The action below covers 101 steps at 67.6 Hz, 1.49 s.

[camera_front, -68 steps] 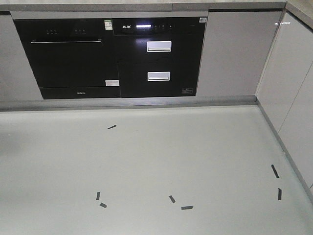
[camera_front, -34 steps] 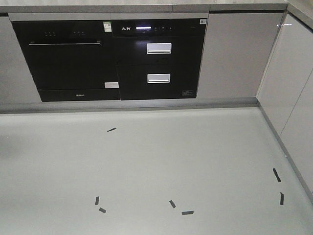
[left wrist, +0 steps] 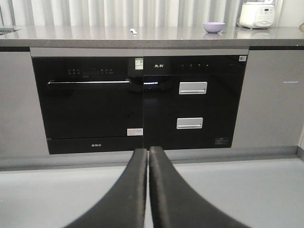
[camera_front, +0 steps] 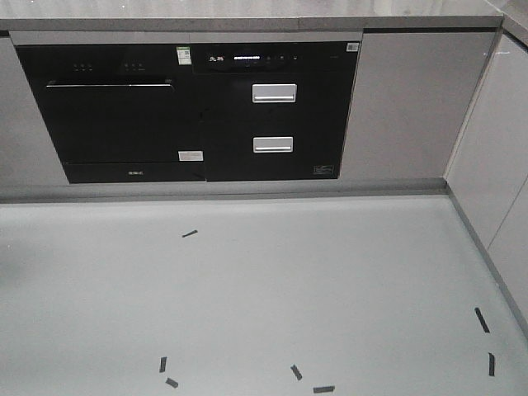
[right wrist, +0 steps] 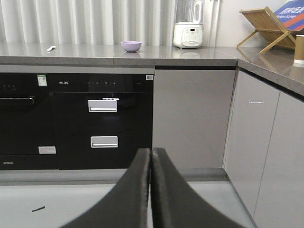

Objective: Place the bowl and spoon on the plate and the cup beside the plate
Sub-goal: 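Drive the base toward the counter with the spoon and bowl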

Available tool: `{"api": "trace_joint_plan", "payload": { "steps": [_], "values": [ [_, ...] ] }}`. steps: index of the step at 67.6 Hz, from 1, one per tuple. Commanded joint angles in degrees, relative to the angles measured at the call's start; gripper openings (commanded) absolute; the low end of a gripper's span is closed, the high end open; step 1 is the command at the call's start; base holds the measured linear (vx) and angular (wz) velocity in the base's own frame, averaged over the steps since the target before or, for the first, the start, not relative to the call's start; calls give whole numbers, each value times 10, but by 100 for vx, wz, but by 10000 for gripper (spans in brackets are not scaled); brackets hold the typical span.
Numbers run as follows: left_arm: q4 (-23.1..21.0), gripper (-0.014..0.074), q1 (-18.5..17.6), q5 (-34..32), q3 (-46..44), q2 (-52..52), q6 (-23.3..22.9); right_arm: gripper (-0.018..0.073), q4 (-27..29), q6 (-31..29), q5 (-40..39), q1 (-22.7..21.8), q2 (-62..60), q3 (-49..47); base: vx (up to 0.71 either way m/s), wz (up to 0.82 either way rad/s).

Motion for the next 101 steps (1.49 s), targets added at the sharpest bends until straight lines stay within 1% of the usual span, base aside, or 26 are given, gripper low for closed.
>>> {"api": "trace_joint_plan", "payload": {
  "steps": [1,42,101],
  "values": [
    [-4,-6,-3,-40,-11,-8,-2,-3,-4,-3,-42,-4,-3,4,24,2],
    [-4,-6,-3,-40,-11,-8,-2,-3,-4,-3,-43,-4,-3,4,22,4],
    [-4,-6,-3,-40,-11,-8,-2,-3,-4,-3,-42,-4,-3,4,21,-4]
  ]
}}
